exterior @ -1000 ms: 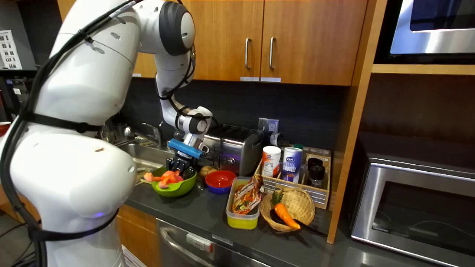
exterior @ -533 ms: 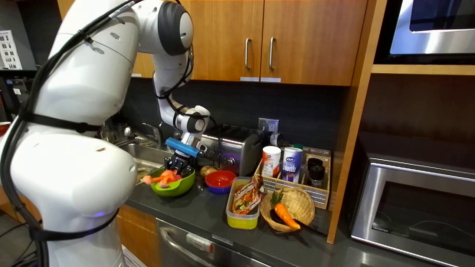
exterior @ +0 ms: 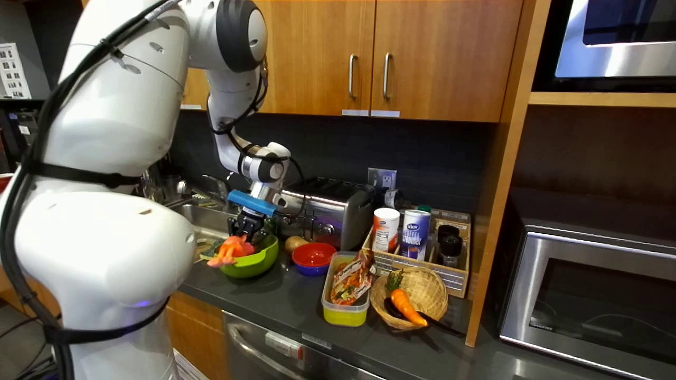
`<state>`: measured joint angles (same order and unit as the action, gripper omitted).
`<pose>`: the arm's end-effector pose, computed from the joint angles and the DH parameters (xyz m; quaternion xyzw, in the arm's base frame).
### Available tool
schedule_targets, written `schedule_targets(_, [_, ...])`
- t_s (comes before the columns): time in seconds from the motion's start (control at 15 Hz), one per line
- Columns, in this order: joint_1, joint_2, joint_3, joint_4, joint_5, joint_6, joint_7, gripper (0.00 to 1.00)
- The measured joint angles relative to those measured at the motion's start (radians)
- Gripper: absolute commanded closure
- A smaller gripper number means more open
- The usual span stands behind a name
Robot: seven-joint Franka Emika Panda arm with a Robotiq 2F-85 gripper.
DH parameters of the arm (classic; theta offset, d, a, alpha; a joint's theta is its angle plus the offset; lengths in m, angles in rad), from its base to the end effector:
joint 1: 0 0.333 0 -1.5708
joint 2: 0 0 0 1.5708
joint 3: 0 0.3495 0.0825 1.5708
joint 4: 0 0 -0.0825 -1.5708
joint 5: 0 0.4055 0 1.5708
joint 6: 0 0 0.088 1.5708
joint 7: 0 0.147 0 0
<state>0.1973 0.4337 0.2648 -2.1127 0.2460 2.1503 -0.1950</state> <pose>0.4788 0.2650 0.1680 -0.9432 -0.2303 0.2089 0.1170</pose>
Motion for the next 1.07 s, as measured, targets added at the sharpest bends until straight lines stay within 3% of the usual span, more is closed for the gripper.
schedule_targets(1.07, [0.014, -0.203, 0.023, -0.12, 0.026, 0.137, 0.009, 0.94])
